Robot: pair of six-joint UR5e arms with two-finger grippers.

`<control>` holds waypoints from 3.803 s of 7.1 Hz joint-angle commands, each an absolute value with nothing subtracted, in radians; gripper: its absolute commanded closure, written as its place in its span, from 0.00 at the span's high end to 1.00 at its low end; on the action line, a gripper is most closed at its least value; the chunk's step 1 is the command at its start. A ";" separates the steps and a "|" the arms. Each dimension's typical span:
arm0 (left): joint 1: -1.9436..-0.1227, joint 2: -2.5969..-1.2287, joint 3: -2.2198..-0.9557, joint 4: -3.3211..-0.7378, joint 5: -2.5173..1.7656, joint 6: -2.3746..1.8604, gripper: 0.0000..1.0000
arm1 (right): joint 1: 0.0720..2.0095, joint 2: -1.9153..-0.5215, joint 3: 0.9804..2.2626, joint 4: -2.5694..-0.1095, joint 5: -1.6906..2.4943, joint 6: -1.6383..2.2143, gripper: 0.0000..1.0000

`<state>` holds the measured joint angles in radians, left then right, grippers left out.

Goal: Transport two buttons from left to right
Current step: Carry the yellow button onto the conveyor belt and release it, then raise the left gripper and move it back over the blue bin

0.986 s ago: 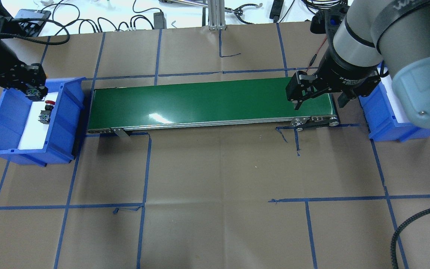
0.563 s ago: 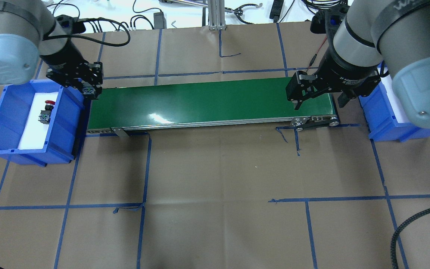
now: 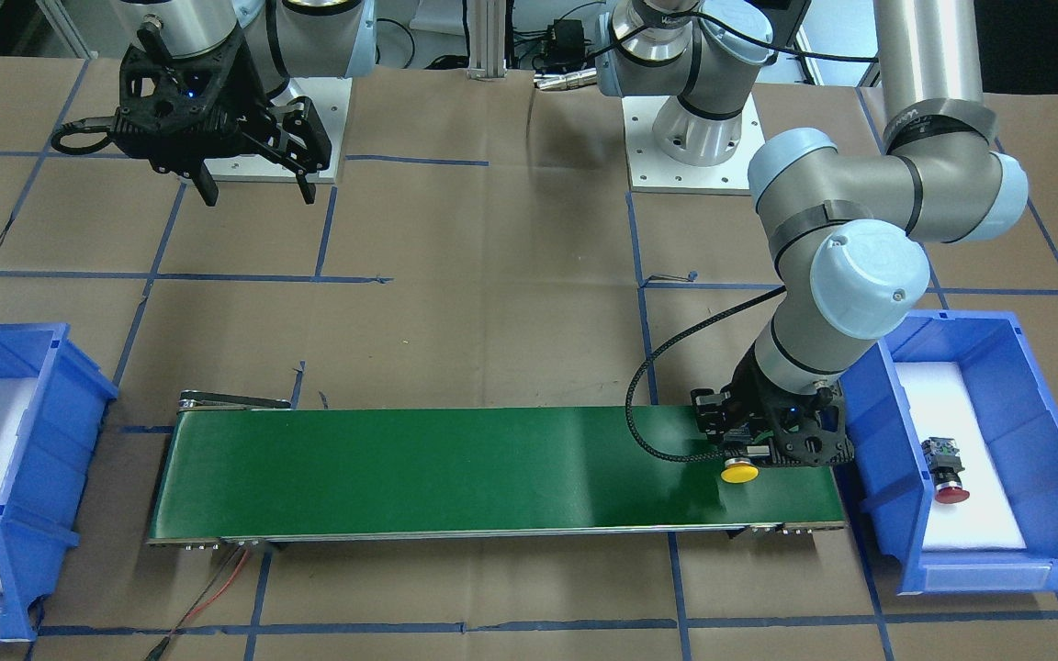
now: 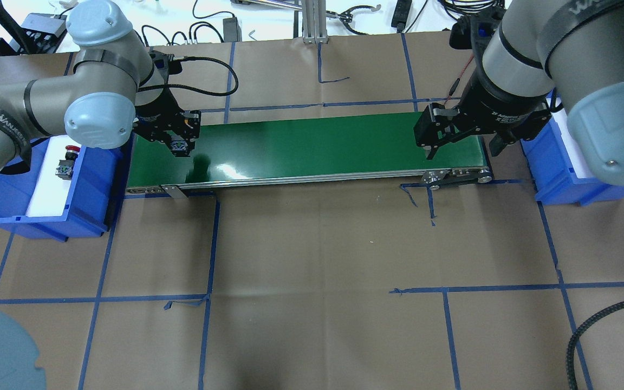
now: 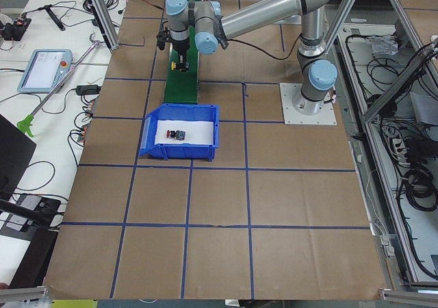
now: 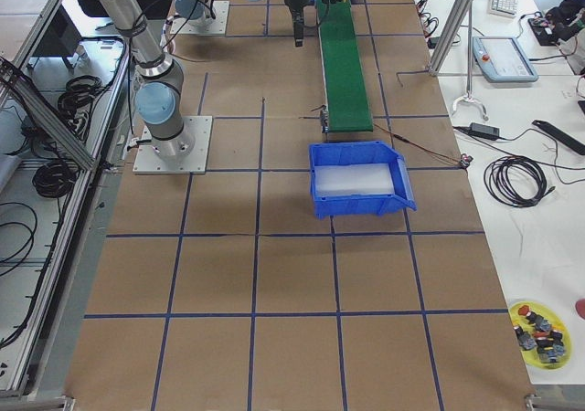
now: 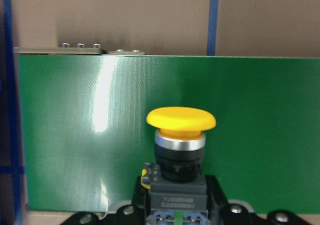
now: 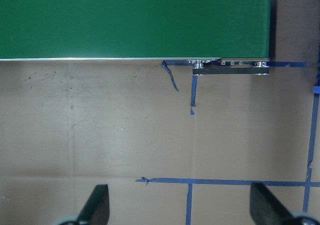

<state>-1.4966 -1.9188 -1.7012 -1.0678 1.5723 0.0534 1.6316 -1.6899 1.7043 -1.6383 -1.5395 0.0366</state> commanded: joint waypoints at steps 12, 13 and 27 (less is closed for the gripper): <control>-1.491 -1.859 -1.588 -1.183 1.572 0.002 1.00 | 1.632 -1.689 1.703 -1.641 -1.542 0.037 1.00; -1.491 -1.832 -1.522 -1.304 1.572 0.003 1.00 | 1.632 -1.689 1.703 -1.643 -1.540 0.037 1.00; -1.043 -1.940 -1.425 -1.351 1.572 0.563 1.00 | 1.632 -1.690 1.700 -1.651 -1.540 0.037 1.00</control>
<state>-1.0439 -1.9130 -1.4160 -1.4100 1.5738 0.5623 1.6314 -1.6902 1.6997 -1.6506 -1.5401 0.0364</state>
